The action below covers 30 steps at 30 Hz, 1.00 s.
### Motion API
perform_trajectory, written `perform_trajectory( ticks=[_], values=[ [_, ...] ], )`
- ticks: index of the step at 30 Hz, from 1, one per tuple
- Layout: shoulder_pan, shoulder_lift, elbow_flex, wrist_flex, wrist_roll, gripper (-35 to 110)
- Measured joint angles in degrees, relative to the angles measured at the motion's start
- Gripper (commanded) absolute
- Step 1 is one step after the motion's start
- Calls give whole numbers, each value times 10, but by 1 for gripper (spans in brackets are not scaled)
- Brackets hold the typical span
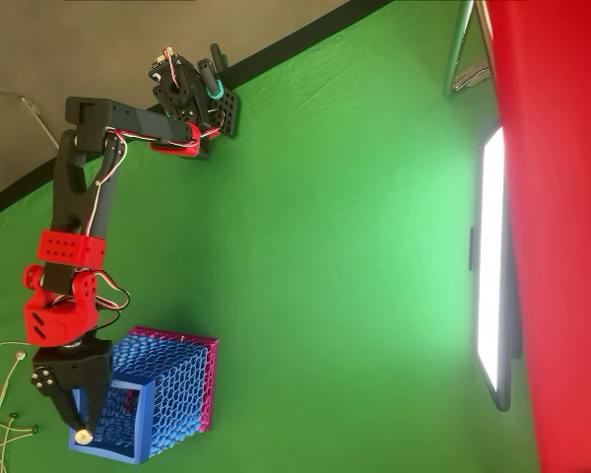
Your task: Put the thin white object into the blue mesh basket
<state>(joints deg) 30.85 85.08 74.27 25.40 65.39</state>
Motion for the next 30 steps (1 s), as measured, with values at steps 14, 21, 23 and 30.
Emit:
perform_trajectory(
  ticks=[14, 21, 23, 30],
  values=[
    [19, 3, 4, -2, -30, 28],
    [28, 11, 4, 11, -26, 30],
    [31, 20, 4, 18, -26, 30],
    [14, 101, 47, 28, -39, 25]
  ],
)
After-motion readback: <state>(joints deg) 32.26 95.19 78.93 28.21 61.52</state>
